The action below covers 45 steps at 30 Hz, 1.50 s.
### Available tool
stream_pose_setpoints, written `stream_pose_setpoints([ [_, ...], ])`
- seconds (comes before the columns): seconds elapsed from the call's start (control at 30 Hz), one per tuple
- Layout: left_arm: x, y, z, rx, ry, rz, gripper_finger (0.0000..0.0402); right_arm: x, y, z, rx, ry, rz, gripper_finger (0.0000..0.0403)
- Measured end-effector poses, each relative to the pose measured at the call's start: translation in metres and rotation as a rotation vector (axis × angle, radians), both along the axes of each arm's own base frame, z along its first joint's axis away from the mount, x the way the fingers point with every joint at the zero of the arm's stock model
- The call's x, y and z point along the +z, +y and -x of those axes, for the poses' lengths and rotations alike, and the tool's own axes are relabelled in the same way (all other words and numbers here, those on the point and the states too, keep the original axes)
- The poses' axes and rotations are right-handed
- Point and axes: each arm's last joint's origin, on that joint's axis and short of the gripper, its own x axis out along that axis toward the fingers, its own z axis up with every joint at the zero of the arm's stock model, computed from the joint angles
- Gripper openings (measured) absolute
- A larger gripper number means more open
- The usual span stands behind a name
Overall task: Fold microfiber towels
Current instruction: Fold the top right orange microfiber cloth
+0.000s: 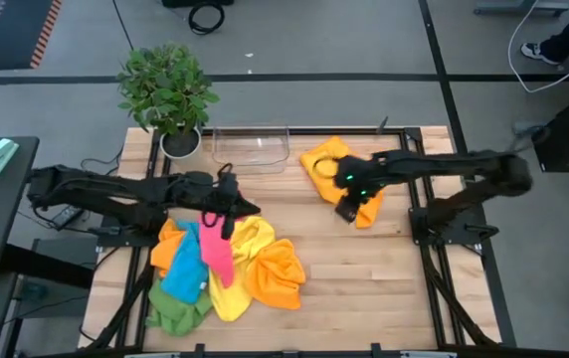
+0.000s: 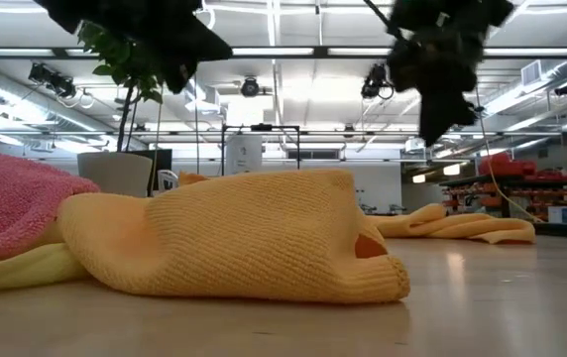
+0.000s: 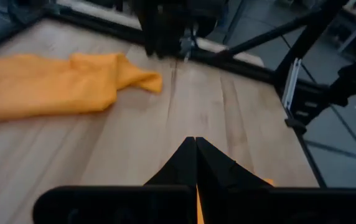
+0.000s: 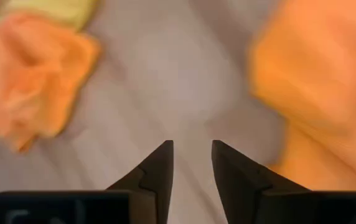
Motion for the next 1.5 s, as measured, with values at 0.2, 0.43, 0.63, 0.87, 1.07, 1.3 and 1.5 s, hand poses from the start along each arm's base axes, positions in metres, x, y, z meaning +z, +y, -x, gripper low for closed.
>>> stream_pose_setpoints([
  [0.2, -0.020, 0.004, -0.023, 0.045, 0.019, 0.078, 0.0023, -0.016, -0.007, 0.049, -0.107, -0.063, 0.010, 0.0131],
  [0.43, -0.040, 0.009, -0.038, 0.077, 0.054, 0.095, 0.0006, -0.012, -0.017, 0.070, -0.187, -0.129, 0.050, 0.0131],
  [0.63, -0.054, 0.012, -0.046, 0.079, 0.088, 0.068, 0.0030, -0.014, -0.037, 0.075, -0.310, -0.124, 0.010, 0.0131],
  [0.87, -0.061, 0.006, -0.049, 0.040, 0.112, 0.017, 0.0036, -0.028, -0.069, 0.083, -0.513, -0.047, -0.030, 0.0131],
  [1.07, -0.061, 0.004, -0.049, 0.033, 0.111, 0.017, 0.0018, -0.048, -0.096, 0.090, -0.681, 0.067, -0.080, 0.0131],
  [1.3, -0.056, 0.012, -0.051, 0.073, 0.062, 0.059, 0.0010, -0.066, -0.120, 0.102, -0.745, 0.172, -0.063, 0.0131],
  [1.5, -0.046, 0.024, -0.053, 0.157, -0.056, 0.195, 0.0023, -0.078, -0.143, 0.097, -0.707, 0.129, 0.047, 0.0131],
])
